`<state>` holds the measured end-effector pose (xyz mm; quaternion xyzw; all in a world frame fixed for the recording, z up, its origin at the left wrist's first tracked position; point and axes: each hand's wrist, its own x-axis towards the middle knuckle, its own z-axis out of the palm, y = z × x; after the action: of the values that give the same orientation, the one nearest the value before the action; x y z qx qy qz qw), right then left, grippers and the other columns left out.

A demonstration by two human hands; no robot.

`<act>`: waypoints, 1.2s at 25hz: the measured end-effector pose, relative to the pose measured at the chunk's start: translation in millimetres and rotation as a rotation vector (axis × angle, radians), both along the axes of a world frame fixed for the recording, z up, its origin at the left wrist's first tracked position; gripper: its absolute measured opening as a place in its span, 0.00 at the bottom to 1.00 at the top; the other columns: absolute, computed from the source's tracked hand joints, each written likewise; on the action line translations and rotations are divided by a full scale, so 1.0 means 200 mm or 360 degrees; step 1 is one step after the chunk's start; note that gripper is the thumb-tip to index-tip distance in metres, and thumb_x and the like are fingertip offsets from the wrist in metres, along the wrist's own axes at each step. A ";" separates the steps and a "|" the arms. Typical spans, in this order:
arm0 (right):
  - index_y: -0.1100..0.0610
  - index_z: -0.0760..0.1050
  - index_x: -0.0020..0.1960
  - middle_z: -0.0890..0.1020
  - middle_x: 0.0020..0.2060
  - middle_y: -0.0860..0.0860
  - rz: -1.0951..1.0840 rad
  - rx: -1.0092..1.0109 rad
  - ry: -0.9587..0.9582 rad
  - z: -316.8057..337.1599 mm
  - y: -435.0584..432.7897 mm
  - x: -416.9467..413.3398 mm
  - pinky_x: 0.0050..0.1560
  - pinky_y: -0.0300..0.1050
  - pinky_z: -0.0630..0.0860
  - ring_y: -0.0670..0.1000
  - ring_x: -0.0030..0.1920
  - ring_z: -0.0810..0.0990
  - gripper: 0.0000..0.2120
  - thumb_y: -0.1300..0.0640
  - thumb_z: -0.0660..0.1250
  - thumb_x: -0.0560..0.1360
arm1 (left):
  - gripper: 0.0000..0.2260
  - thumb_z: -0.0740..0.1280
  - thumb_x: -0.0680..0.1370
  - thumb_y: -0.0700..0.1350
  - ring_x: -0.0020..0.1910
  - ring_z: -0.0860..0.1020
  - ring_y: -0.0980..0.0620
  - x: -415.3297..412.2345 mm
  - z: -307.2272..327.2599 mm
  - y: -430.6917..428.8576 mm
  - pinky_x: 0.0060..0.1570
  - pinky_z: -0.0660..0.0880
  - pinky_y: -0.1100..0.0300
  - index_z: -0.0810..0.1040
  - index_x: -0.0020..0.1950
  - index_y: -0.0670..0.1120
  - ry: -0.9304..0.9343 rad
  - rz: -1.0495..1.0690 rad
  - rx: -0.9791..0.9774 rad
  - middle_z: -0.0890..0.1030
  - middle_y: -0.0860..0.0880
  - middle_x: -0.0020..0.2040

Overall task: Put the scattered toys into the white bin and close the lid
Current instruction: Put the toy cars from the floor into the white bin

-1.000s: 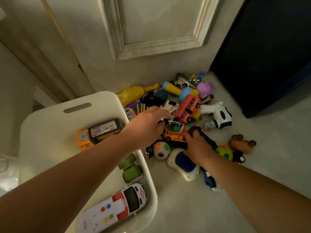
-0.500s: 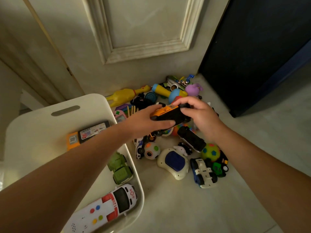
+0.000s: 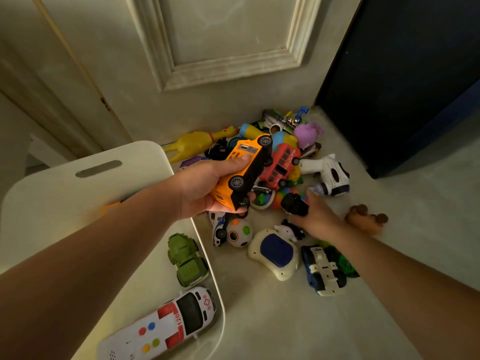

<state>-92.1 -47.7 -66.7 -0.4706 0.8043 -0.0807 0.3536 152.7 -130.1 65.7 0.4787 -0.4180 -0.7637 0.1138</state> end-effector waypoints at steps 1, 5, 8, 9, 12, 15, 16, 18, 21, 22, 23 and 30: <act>0.53 0.53 0.76 0.68 0.70 0.58 0.0093 0.0104 0.0122 -0.08 0.04 0.00 0.67 0.54 0.68 0.61 0.70 0.67 0.43 0.47 0.72 0.70 | 0.18 0.68 0.75 0.53 0.55 0.82 0.41 0.01 0.00 0.00 0.48 0.81 0.48 0.77 0.61 0.45 0.0011 0.0017 0.0002 0.83 0.40 0.55; 0.55 0.57 0.75 0.72 0.66 0.59 0.0145 -0.0083 0.0569 -0.15 0.07 0.01 0.61 0.52 0.71 0.58 0.65 0.72 0.35 0.56 0.70 0.73 | 0.18 0.70 0.72 0.52 0.53 0.83 0.42 0.06 0.01 -0.01 0.47 0.81 0.47 0.78 0.59 0.46 0.0127 0.0081 -0.0012 0.84 0.42 0.53; 0.56 0.67 0.67 0.78 0.55 0.53 -0.0036 -0.0332 0.0162 0.01 0.02 0.08 0.47 0.46 0.75 0.53 0.54 0.78 0.24 0.55 0.69 0.74 | 0.20 0.72 0.70 0.50 0.46 0.84 0.44 0.15 0.03 -0.03 0.44 0.81 0.49 0.78 0.61 0.45 0.0240 0.0159 -0.0033 0.84 0.42 0.53; 0.56 0.68 0.67 0.79 0.51 0.50 -0.0198 -0.0368 -0.0173 0.10 0.01 0.12 0.43 0.43 0.76 0.50 0.49 0.80 0.21 0.55 0.67 0.75 | 0.20 0.71 0.71 0.49 0.45 0.84 0.44 0.20 0.04 -0.03 0.44 0.81 0.48 0.79 0.60 0.45 0.0275 0.0172 -0.0037 0.84 0.41 0.52; 0.62 0.71 0.63 0.81 0.48 0.54 -0.0568 -0.0456 -0.1134 0.44 -0.01 0.27 0.33 0.35 0.76 0.41 0.38 0.82 0.13 0.61 0.57 0.79 | 0.15 0.72 0.68 0.49 0.42 0.85 0.44 0.38 0.09 -0.01 0.46 0.81 0.46 0.84 0.51 0.45 0.0371 0.0123 -0.0028 0.85 0.40 0.48; 0.60 0.74 0.63 0.81 0.45 0.55 -0.0627 -0.0409 -0.2160 0.74 -0.01 0.44 0.37 0.41 0.77 0.48 0.38 0.82 0.18 0.53 0.56 0.78 | 0.23 0.81 0.55 0.51 0.41 0.85 0.43 0.60 0.09 0.05 0.42 0.82 0.45 0.86 0.47 0.45 0.0227 -0.0034 0.0057 0.84 0.39 0.47; 0.57 0.75 0.63 0.82 0.45 0.54 -0.0562 -0.0346 -0.2349 0.82 0.00 0.50 0.36 0.42 0.77 0.49 0.38 0.81 0.19 0.49 0.59 0.76 | 0.27 0.82 0.51 0.50 0.41 0.84 0.43 0.67 0.07 0.07 0.43 0.81 0.44 0.85 0.47 0.44 0.0131 -0.0050 0.0105 0.84 0.39 0.47; 0.54 0.76 0.61 0.84 0.44 0.52 -0.0422 -0.0257 -0.2426 0.91 0.00 0.66 0.36 0.42 0.79 0.48 0.39 0.83 0.20 0.47 0.62 0.72 | 0.26 0.82 0.54 0.48 0.41 0.83 0.43 0.77 0.01 0.11 0.45 0.81 0.43 0.82 0.49 0.43 -0.0088 -0.0008 0.0175 0.83 0.39 0.46; 0.52 0.78 0.57 0.85 0.50 0.52 -0.0300 -0.0174 -0.2343 0.90 -0.02 0.94 0.44 0.44 0.81 0.49 0.46 0.84 0.17 0.53 0.64 0.70 | 0.16 0.73 0.67 0.48 0.39 0.81 0.44 0.88 -0.15 0.18 0.50 0.79 0.44 0.78 0.52 0.44 -0.0427 0.0082 0.0236 0.82 0.42 0.43; 0.52 0.79 0.57 0.85 0.50 0.52 -0.0291 -0.0141 -0.2315 0.87 -0.02 1.01 0.45 0.46 0.79 0.49 0.46 0.84 0.16 0.53 0.64 0.70 | 0.14 0.71 0.71 0.47 0.39 0.81 0.44 0.90 -0.22 0.20 0.50 0.79 0.45 0.77 0.53 0.44 -0.0522 0.0132 0.0262 0.83 0.42 0.43; 0.52 0.79 0.57 0.85 0.50 0.52 -0.0290 -0.0102 -0.2290 0.85 -0.03 1.08 0.44 0.45 0.79 0.49 0.46 0.84 0.16 0.53 0.65 0.70 | 0.13 0.69 0.72 0.47 0.39 0.81 0.44 0.92 -0.29 0.22 0.50 0.79 0.45 0.76 0.55 0.44 -0.0594 0.0182 0.0296 0.83 0.42 0.44; 0.57 0.81 0.57 0.81 0.58 0.62 -0.0525 0.0294 -0.2239 0.63 -0.12 1.25 0.61 0.55 0.71 0.59 0.56 0.78 0.22 0.47 0.66 0.68 | 0.36 0.73 0.70 0.53 0.53 0.77 0.46 0.80 -0.71 0.32 0.50 0.79 0.51 0.60 0.71 0.43 -0.0866 0.0514 0.0315 0.75 0.44 0.60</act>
<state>158.4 -71.4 60.0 -0.1481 0.4507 -0.3482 0.8085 313.6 -66.3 -75.9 0.7340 -0.2755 -0.6167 0.0706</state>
